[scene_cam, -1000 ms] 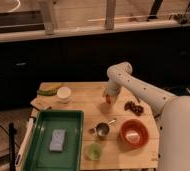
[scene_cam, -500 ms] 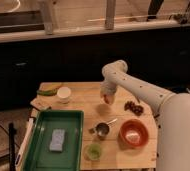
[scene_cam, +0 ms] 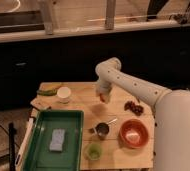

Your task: Place apple in paper cup

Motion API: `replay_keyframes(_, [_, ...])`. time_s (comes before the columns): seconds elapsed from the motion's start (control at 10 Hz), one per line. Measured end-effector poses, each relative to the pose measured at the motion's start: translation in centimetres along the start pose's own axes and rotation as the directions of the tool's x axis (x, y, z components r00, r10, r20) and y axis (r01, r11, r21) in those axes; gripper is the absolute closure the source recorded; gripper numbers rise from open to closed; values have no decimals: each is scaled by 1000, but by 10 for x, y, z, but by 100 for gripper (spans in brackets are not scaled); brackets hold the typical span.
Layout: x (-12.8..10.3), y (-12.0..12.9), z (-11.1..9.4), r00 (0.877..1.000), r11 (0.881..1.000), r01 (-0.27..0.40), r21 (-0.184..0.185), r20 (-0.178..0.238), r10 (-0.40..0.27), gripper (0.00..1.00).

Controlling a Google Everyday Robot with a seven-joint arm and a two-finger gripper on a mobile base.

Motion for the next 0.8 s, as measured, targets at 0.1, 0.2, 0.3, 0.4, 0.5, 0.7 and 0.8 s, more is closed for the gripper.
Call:
replay_keyframes(0.1, [-7,-9,-1,1000,1000,15,1,-3,-15,80])
replay_keyframes(0.2, [-12,-16,-2,999,1000,31,0,-11,-31,80])
replay_keyframes(0.3, [-14,-17,-4,999,999,39,-5,-14,-40,80])
replay_keyframes(0.4, [-17,-20,-6,998,999,53,-6,-19,-53,80])
replay_keyframes(0.5, [-21,-23,-8,998,998,66,-10,-24,-66,80])
replay_keyframes(0.7, [-37,-42,-10,994,995,103,-5,-24,-103,87])
replay_keyframes(0.8, [-41,-48,-11,992,993,119,-9,-29,-119,87])
